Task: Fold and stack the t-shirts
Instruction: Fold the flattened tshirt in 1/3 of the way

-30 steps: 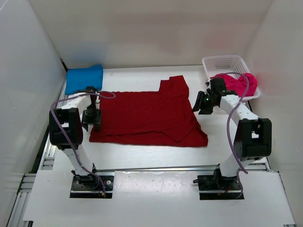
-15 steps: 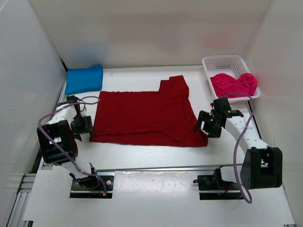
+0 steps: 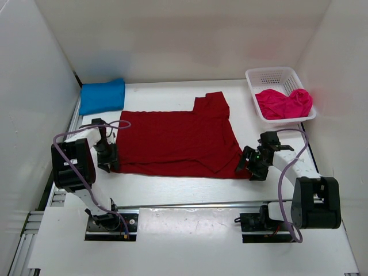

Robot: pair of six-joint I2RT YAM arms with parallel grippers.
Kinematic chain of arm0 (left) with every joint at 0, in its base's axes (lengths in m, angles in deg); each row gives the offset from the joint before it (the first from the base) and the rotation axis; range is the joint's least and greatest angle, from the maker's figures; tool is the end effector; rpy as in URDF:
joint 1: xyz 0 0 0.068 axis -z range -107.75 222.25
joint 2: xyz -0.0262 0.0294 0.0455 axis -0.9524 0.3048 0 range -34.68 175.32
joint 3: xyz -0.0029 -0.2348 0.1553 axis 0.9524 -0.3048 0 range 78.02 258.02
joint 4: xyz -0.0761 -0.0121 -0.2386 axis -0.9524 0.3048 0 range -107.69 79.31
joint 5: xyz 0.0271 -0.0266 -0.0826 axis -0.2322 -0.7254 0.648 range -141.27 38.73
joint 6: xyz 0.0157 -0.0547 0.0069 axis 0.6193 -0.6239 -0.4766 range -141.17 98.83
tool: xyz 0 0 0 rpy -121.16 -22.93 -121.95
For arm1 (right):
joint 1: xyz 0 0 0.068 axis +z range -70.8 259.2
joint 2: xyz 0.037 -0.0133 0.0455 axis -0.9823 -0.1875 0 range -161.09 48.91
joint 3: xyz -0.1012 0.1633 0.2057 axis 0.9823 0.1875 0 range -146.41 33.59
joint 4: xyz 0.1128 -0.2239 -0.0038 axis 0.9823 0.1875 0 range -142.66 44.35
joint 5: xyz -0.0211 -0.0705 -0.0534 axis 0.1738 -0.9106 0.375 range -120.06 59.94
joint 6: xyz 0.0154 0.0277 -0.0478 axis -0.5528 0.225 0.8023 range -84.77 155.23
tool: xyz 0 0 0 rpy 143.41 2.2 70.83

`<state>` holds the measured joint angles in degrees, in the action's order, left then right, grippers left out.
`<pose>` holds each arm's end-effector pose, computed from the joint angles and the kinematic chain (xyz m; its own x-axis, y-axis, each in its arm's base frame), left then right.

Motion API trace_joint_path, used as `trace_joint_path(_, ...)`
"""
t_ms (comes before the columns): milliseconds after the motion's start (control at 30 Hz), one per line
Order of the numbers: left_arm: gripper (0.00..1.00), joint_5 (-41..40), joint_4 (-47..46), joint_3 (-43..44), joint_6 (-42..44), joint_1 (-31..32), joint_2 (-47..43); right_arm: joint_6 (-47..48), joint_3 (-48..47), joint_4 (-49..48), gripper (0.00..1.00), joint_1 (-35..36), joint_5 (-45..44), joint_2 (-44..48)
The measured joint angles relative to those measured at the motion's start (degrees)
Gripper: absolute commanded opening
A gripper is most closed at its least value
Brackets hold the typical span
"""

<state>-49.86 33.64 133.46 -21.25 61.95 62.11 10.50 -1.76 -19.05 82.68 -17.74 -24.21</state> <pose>0.2578 0.0459 0.1610 -0.9826 -0.1799 0.0467 -0.1812 0.9831 -0.0245 0.1976 0.0206 0.1714 -0.9124 0.3539 -0.2054 0.2800 0.9061 0.3173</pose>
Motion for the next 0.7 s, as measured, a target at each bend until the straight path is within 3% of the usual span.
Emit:
trace_joint_path(100,0.27,0.66,-0.31,0.07,-0.20,1.38,0.15,-1.14,0.31,-0.55,0.81,-0.31,-0.31,0.11)
trace_joint_path(167,0.14,1.27,-0.37,0.11,-0.22,1.86,0.20,-1.46,0.63,-0.98,0.53,-0.83,-0.33,0.13)
trace_joint_path(233,0.10,1.55,-0.37,0.11,-0.17,1.88,0.20,-1.86,1.40,-2.60,0.29,-1.79,-0.28,-0.70)
trace_joint_path(267,0.10,1.57,-0.37,0.11,-0.13,1.88,0.20,-2.36,1.64,-3.41,0.09,-2.36,-0.35,-1.27)
trace_joint_path(333,0.10,1.49,-0.37,0.11,-0.15,1.88,0.02,-3.37,2.05,-4.48,0.00,-3.37,0.24,-2.25)
trace_joint_path(500,0.10,-2.36,-0.74,-2.03,-0.17,1.88,-3.52,-4.87,5.14,-5.14,0.00,-3.50,-0.13,2.54)
trace_joint_path(633,0.10,-6.08,1.29,-4.66,-0.17,1.79,-9.55,-8.07,9.73,0.24,0.00,-3.43,-0.96,13.88)
trace_joint_path(700,0.25,-7.56,2.64,-5.81,-0.17,1.79,-11.98,-10.60,11.21,3.04,0.33,-2.95,-1.51,20.17)
